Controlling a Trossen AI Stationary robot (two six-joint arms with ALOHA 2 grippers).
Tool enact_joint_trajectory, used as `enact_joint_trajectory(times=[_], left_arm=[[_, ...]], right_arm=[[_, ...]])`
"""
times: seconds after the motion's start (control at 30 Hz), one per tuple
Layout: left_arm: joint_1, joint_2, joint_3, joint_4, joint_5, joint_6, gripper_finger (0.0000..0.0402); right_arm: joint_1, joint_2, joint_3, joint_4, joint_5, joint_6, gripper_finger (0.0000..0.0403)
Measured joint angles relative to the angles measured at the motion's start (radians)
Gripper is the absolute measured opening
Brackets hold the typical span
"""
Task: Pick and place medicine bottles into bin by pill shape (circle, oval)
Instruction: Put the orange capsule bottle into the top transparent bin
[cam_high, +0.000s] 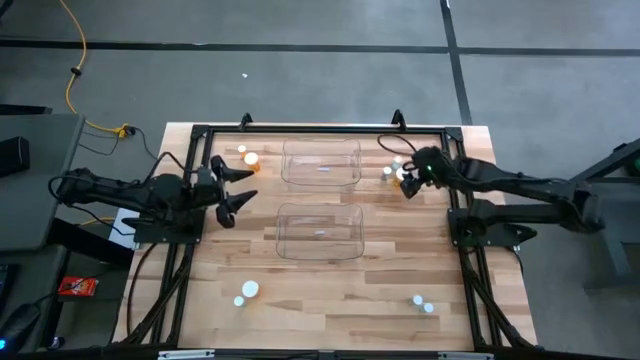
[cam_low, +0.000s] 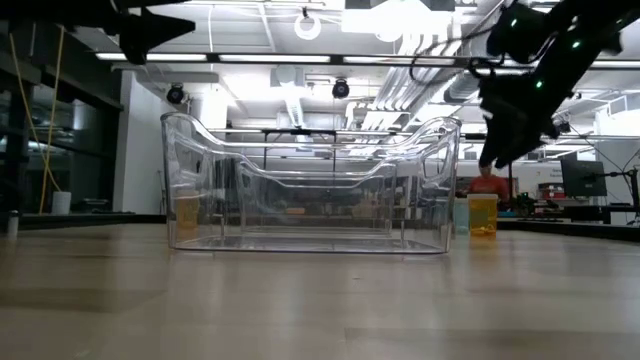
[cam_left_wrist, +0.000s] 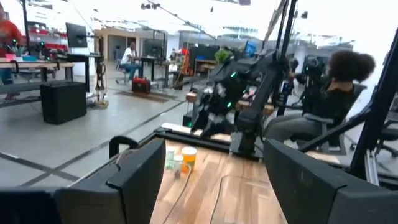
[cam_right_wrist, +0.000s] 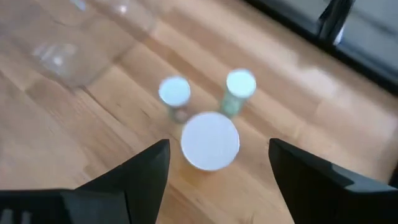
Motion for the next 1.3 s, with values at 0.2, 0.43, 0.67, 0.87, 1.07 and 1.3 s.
enact_joint_trajectory(times=[0.2, 0.43, 0.67, 0.87, 1.07, 1.3], left_arm=[[0.0, 0.0, 0.0, 0.002, 0.0, 0.0, 0.0261], [0.0, 0.0, 0.0, 0.002, 0.0, -0.001, 0.0262], [0.0, 0.0, 0.0, 0.002, 0.0, 0.0, 0.0262], [0.0, 0.0, 0.0, 0.002, 0.001, 0.0, 0.0262], [0.0, 0.0, 0.0, 0.002, 0.001, 0.006, 0.0262], [0.0, 0.0, 0.0, 0.002, 0.001, 0.008, 0.0262]], right_arm=[[-0.106, 0.098, 0.0, 0.046, -0.067, -0.079, 0.0267], [-0.113, 0.166, 0.001, 0.116, -0.133, -0.108, 0.0267], [-0.113, 0.247, 0.001, 0.142, -0.143, -0.13, 0.0267], [-0.112, 0.283, 0.001, 0.151, -0.149, -0.132, 0.0267], [-0.112, 0.285, 0.001, 0.152, -0.149, -0.137, 0.0242], [-0.112, 0.285, 0.006, 0.143, -0.149, -0.15, 0.0181]])
